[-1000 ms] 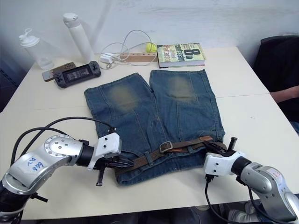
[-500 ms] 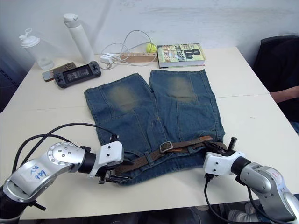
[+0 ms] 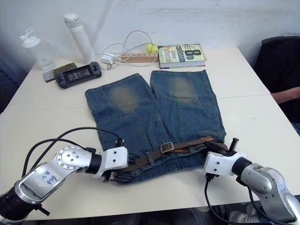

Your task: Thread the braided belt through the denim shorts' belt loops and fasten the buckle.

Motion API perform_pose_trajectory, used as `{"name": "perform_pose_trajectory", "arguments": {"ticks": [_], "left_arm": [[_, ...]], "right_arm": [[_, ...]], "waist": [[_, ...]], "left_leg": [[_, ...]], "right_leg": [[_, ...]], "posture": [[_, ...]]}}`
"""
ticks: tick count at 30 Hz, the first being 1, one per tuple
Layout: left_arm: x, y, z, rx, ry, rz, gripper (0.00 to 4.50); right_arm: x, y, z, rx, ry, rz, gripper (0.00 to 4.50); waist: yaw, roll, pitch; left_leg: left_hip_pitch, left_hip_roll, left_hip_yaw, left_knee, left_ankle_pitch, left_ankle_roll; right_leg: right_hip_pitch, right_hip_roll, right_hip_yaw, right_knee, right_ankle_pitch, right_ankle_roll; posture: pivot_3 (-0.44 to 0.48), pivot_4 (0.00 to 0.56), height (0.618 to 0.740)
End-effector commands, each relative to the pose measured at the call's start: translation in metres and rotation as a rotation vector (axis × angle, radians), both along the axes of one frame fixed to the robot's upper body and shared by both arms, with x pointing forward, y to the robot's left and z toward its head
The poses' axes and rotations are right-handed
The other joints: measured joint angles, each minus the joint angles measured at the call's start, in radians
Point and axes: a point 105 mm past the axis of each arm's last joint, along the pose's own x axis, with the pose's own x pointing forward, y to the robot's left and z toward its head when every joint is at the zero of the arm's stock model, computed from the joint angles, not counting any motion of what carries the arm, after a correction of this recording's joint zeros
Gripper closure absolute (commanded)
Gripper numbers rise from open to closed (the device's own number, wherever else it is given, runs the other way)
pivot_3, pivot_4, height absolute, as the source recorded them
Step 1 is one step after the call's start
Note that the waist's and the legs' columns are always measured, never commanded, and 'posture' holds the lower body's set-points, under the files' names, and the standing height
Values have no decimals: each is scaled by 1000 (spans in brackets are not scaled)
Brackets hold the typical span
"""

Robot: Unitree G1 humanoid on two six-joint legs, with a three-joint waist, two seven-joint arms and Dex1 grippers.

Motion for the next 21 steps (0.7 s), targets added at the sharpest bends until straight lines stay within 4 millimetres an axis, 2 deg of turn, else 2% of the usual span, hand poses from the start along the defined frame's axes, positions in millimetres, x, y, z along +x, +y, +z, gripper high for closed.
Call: {"name": "perform_pose_trajectory", "arguments": {"ticks": [1,8,14,21], "left_arm": [[11,4,9,-18,-45,60,1765],[16,-4,20,-55,-106,59,1765],[15,4,6,44,-154,20,1765],[13,9,-7,80,-153,7,1765]], "right_arm": [[0,2,10,25,-30,0,4500],[1,5,8,36,-23,2,4500],[2,7,9,44,-24,3,4500],[2,11,10,53,-24,15,4500]], "waist": [[0,0,0],[0,0,0],[-1,0,0],[-1,0,0]], "left_leg": [[0,0,0,0,0,0],[0,0,0,0,0,0],[0,0,1,0,0,0],[1,1,1,0,0,0]], "right_leg": [[0,0,0,0,0,0],[0,0,0,0,0,0],[0,1,1,0,0,0],[0,1,1,0,0,0]], "posture": [[0,150,740],[0,150,740],[0,150,740],[0,150,740]]}}
